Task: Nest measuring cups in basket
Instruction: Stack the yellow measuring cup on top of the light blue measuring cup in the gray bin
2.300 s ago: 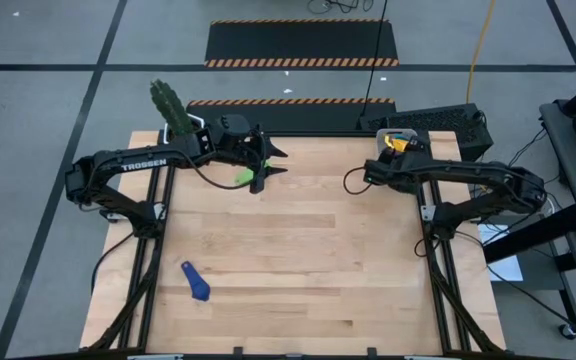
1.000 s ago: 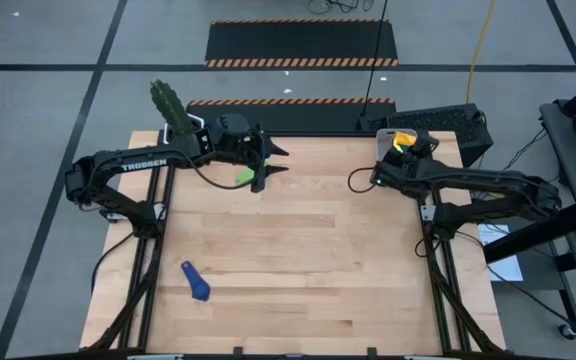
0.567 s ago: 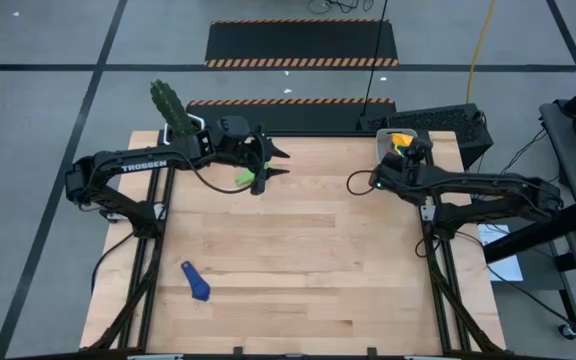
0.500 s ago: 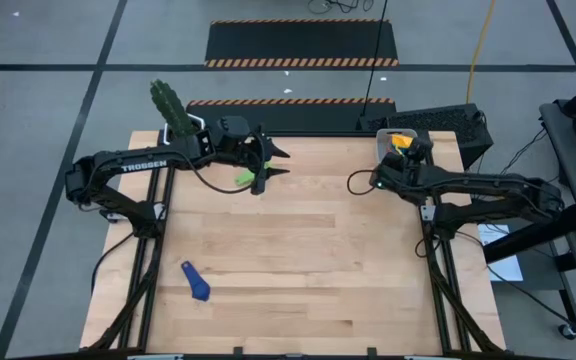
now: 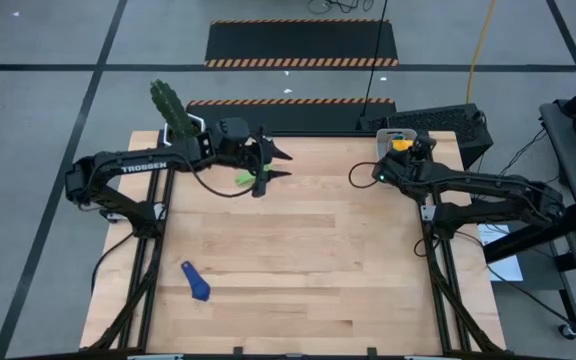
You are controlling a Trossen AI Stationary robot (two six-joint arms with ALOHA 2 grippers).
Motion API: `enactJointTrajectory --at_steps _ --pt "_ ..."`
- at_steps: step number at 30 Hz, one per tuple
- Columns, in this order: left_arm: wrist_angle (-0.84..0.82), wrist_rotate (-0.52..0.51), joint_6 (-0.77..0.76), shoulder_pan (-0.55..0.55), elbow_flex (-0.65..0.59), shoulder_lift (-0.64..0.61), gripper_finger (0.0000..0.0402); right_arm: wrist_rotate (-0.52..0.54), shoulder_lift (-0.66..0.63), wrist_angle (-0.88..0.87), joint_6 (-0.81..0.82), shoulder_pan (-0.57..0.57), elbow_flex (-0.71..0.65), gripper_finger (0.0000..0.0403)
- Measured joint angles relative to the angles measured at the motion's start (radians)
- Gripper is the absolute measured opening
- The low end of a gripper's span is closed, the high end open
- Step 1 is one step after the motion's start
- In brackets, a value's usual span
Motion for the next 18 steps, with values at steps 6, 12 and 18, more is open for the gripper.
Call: enactJointTrajectory --at_steps 6,12,18 --pt "-0.001 0.000 0.001 -0.006 0.000 0.000 0.0195 -0.049 -0.001 -0.016 0.026 0.002 0.000 0.0083" --pt "-0.010 0.000 0.002 -0.004 0.000 0.000 0.0195 -0.103 -0.001 -0.096 0.062 0.003 0.005 0.0140" --pt "-0.008 0.000 0.007 -0.004 0.000 0.000 0.0195 -0.312 -0.001 -0.192 0.207 0.003 0.061 0.0155"
